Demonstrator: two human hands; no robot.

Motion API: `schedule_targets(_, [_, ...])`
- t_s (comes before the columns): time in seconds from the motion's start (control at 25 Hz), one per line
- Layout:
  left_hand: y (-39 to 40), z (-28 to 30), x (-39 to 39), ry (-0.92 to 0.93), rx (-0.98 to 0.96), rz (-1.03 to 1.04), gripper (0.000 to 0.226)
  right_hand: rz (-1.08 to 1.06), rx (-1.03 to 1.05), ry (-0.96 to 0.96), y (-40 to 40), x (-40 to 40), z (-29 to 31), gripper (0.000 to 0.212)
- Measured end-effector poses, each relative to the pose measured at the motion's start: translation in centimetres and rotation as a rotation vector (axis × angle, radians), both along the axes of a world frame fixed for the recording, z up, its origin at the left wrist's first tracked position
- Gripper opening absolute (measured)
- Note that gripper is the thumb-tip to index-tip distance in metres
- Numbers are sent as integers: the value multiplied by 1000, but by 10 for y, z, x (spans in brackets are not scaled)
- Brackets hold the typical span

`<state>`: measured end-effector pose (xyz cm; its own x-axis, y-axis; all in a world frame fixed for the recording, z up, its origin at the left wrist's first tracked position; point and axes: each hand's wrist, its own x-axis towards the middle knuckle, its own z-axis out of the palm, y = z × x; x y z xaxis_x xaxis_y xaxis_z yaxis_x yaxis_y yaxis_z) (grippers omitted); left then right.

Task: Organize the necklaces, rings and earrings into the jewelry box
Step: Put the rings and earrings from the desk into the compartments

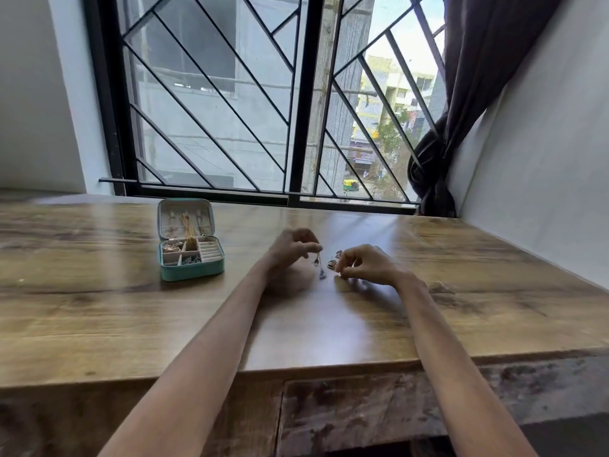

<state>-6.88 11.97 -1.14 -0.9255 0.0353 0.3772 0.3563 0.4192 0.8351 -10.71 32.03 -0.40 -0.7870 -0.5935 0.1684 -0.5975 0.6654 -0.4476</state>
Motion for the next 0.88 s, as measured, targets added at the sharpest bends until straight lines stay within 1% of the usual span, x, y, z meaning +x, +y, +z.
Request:
schedule_targets(0.04, [-1,1,3,-37,112,-29,11,-7,-3,-4,0,1,0,18])
schedule_targets(0.08, [-1,2,4,-74,185,-58,13,-12,-13,-9,0,1,-1,18])
schedule_targets(0.2, [-4,1,6,-124,240,-112,11,8,-128,1,-6,5,0,11])
schedule_targets(0.32, [-6,1,5,-126,345,-167,8,62,-344,-33,-20,11,4,27])
schedule_targets(0.36, [-6,1,6,-123,387,-182,8,75,-388,-37,-26,12,6,30])
schedule_targets(0.44, [-9,3,6,-114,450,-202,7,105,-459,-51,-37,12,10,29])
schedule_targets(0.56, [-16,6,5,-107,492,-189,10,155,-569,-91,-48,9,17,22])
schedule_targets(0.72, [-18,2,-1,-147,517,-153,15,159,-650,-100,-52,5,18,4])
schedule_targets(0.88, [-12,0,-4,-125,529,-150,14,133,-666,-90,-49,2,15,3])
